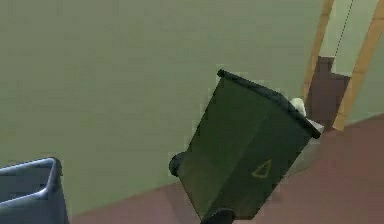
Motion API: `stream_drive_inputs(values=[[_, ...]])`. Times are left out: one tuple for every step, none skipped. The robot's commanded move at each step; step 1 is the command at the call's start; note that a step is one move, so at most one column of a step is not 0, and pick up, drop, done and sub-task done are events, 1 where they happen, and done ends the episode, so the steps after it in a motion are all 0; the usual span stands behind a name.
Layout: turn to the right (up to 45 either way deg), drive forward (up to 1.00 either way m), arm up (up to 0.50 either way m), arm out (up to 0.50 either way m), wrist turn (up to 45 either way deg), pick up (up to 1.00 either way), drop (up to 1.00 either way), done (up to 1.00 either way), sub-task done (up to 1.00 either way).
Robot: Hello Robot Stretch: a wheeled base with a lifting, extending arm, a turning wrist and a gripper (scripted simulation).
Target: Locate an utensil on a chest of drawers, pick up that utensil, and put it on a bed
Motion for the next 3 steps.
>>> stream_drive_inputs(values=[[45.0, 0.0, 0.0, 0.0, 0.0, 0.0, 0.0, 0.0, 0.0], [15.0, 0.0, 0.0, 0.0, 0.0, 0.0, 0.0, 0.0, 0.0], [0.0, 0.3, 0.0, 0.0, 0.0, 0.0, 0.0, 0.0, 0.0]])
